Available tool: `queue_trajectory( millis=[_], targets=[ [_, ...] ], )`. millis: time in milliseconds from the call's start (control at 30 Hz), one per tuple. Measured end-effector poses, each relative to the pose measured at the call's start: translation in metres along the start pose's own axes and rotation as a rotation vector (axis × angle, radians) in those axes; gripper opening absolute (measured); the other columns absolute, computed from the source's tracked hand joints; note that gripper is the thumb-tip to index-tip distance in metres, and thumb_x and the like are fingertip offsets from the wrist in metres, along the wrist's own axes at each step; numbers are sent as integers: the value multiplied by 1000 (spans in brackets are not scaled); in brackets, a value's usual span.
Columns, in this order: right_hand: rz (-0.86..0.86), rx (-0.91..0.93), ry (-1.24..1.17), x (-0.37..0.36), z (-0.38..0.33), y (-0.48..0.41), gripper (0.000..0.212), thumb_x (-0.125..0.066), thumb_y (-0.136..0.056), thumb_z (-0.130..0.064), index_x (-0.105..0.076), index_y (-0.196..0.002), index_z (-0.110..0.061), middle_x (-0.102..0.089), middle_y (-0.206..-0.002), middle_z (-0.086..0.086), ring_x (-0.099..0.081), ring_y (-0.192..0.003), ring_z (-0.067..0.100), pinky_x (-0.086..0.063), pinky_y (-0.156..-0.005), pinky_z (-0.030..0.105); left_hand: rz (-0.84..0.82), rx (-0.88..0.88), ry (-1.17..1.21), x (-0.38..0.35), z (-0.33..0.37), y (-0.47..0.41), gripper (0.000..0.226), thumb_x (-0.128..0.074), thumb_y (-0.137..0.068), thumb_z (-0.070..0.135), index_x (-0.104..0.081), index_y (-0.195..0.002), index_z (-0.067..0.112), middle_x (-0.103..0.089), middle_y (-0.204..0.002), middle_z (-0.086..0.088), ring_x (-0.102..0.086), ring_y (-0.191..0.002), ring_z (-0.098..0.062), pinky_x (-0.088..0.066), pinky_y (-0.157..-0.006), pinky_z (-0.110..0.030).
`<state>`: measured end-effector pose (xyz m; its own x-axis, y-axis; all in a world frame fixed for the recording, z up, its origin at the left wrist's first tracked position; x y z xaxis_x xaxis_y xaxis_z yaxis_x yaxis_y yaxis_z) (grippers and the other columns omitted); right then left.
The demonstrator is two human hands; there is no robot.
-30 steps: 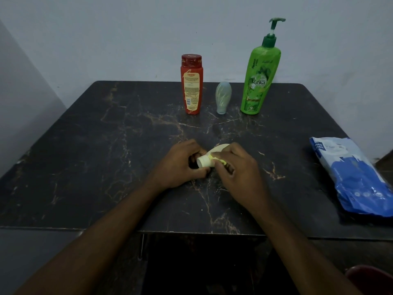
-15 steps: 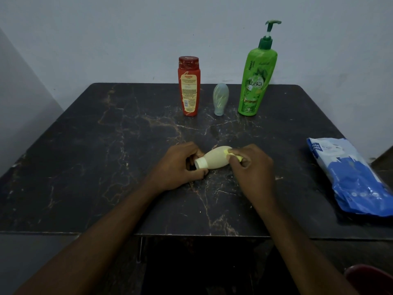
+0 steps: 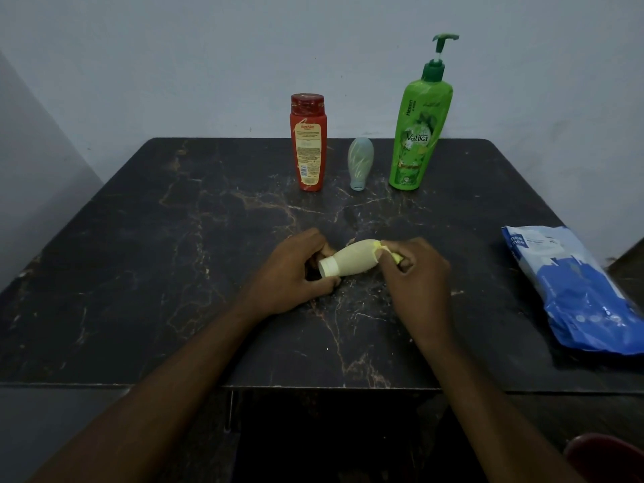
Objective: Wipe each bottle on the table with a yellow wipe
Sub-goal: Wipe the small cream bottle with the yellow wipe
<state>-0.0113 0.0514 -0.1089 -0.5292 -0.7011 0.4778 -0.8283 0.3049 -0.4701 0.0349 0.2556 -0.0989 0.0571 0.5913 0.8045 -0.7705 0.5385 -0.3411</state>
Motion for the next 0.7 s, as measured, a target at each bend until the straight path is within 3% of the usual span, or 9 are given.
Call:
queue_trajectory(
  millis=[67,167,267,367,433,500,567,700],
  targets=[
    [-56,69,12,-4,-11,6,16,-70,-90,-18,-76,-105,-13,-64,-94,-4,-61,-79,8,-46,-69,12,2,3,-4,0,0,0,32,-84,-79,33,-60,-98,22,-58,-96,11,-54,-84,-6,-41,-68,-17],
    [-135,167,20,-12,-22,12,21,-70,-90,-15,-75,-110,-14,-62,-97,-7,-61,-83,9,-48,-71,17,2,5,-3,1,0,0,31,-83,-80,34,-60,-97,22,-59,-95,11,-55,-84,-5,-41,-67,-16],
    [-6,57,10,-5,-12,5,16,-71,-88,-12,-76,-104,-10,-65,-93,0,-62,-79,11,-40,-68,8,7,11,8,1,0,1,31,-84,-80,34,-62,-98,22,-62,-95,12,-56,-85,-5,-41,-67,-15],
    [83,-54,2,4,-3,-2,17,-71,-89,-14,-76,-105,-12,-68,-93,3,-66,-82,15,-41,-69,12,10,7,3,1,1,1,31,-84,-80,34,-62,-98,22,-62,-96,12,-57,-85,-6,-42,-68,-15],
    [2,17,8,-1,-9,1,19,-70,-90,-16,-75,-109,-14,-66,-96,-2,-63,-83,10,-41,-68,8,12,5,5,1,2,1,30,-84,-80,33,-62,-97,21,-62,-95,12,-57,-84,-7,-42,-68,-15],
    [-127,136,-11,-11,-19,9,21,-69,-91,-15,-74,-111,-15,-62,-98,-6,-61,-83,7,-47,-71,13,11,7,14,1,2,1,30,-84,-80,32,-61,-96,22,-61,-94,12,-56,-83,-6,-41,-67,-14],
    [-150,189,-16,-14,-20,10,22,-69,-90,-14,-75,-111,-14,-61,-97,-6,-60,-83,7,-50,-71,18,3,17,33,0,2,2,30,-84,-81,31,-60,-97,22,-62,-96,12,-57,-84,-6,-43,-68,-16],
    [52,-80,-60,0,0,-5,18,-70,-90,-20,-75,-108,-16,-66,-95,-5,-65,-84,8,-53,-73,24,-9,43,65,-1,1,1,31,-84,-81,30,-61,-100,23,-64,-100,13,-59,-88,-6,-46,-70,-19]
  ],
)
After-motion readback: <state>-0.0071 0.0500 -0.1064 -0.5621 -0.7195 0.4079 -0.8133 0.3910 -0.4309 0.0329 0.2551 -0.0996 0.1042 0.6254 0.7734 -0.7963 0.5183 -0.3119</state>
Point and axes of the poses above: each hand's wrist, its own y-axis away from the middle knuckle, its own x-axis out of the back of the hand, z = x × y, the point moved 4 cm from there along -y, towards the middle knuckle
